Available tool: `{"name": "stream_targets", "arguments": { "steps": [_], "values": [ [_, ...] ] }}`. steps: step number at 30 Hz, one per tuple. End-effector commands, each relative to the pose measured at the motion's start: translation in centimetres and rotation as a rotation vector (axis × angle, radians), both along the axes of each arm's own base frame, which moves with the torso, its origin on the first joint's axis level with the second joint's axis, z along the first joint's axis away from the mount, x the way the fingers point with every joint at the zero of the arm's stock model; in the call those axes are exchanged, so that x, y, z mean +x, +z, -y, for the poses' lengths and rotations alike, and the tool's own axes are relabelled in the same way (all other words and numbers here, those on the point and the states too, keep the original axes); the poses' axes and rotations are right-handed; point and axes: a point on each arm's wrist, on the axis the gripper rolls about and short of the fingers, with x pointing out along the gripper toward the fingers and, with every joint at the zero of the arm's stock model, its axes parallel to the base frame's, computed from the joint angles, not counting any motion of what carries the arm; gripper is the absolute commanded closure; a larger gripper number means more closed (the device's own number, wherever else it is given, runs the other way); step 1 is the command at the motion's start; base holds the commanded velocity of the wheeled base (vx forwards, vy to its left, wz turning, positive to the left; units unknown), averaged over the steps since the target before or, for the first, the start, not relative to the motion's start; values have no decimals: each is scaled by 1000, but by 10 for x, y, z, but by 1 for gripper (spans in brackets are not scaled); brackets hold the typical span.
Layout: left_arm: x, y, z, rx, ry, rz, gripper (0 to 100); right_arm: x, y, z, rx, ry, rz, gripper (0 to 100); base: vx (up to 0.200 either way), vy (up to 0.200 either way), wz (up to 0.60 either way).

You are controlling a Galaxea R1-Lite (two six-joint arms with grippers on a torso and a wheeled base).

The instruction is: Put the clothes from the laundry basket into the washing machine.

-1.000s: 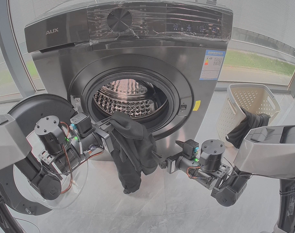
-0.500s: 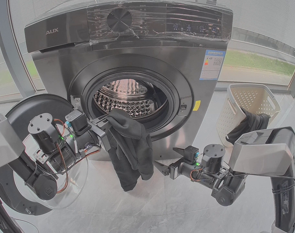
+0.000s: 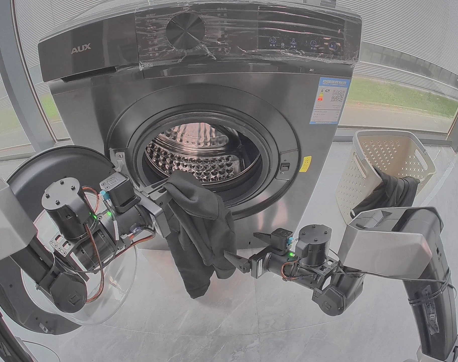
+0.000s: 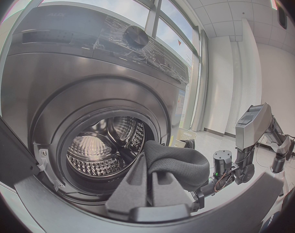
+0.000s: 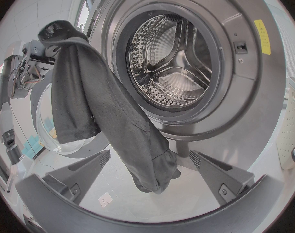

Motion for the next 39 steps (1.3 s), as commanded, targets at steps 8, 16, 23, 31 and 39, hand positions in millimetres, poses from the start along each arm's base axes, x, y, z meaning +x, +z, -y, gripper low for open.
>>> {"name": "stream_targets", "arguments": {
  "steps": [8, 16, 23, 31, 39],
  "values": [
    [-1, 1, 1, -4, -4, 6, 100, 23, -9, -26, 30, 17, -14, 0, 0, 0, 0],
    [-2, 1, 2, -6, -7, 4, 100, 22, -9, -41, 44, 45, -1, 0, 0, 0, 0],
    [-1, 1, 0, -6, -1, 4, 100, 18, -5, -46, 65, 58, 0, 100, 0, 0, 0],
    [0, 0, -1, -6, 5, -1, 100, 10, -7, -44, 52, 58, -16, 100, 0, 0, 0],
    [-4, 6, -12, -38, 35, -9, 100, 2, 25, -12, 30, -34, 41, 100, 0, 0, 0]
  ]
}}
